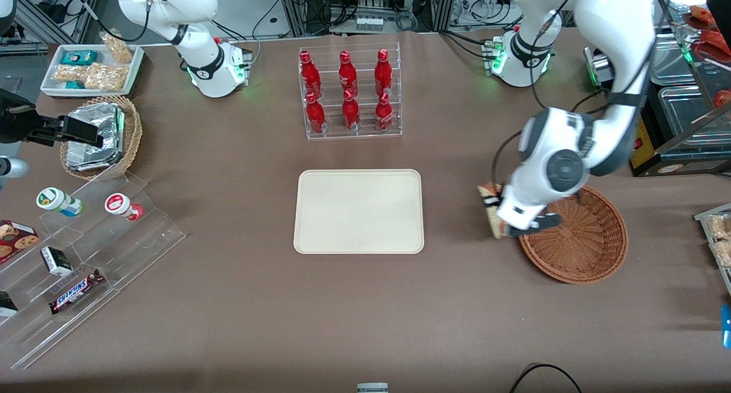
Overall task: Place sandwich from basket to tray
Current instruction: 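Lift the sandwich and carry it with the left gripper over the tray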
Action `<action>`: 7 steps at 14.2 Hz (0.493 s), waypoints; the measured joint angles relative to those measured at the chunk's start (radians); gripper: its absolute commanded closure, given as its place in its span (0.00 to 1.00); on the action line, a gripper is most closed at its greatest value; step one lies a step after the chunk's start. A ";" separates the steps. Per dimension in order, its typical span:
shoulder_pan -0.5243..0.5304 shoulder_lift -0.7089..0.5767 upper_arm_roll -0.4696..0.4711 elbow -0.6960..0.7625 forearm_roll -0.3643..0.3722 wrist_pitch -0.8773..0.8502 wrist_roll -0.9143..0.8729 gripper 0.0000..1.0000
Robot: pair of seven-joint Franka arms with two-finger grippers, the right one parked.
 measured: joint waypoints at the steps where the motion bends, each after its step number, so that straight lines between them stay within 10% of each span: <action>1: -0.031 0.015 0.000 0.014 0.000 0.000 -0.003 0.77; 7: -0.271 0.190 -0.004 0.206 -0.003 0.002 -0.139 0.76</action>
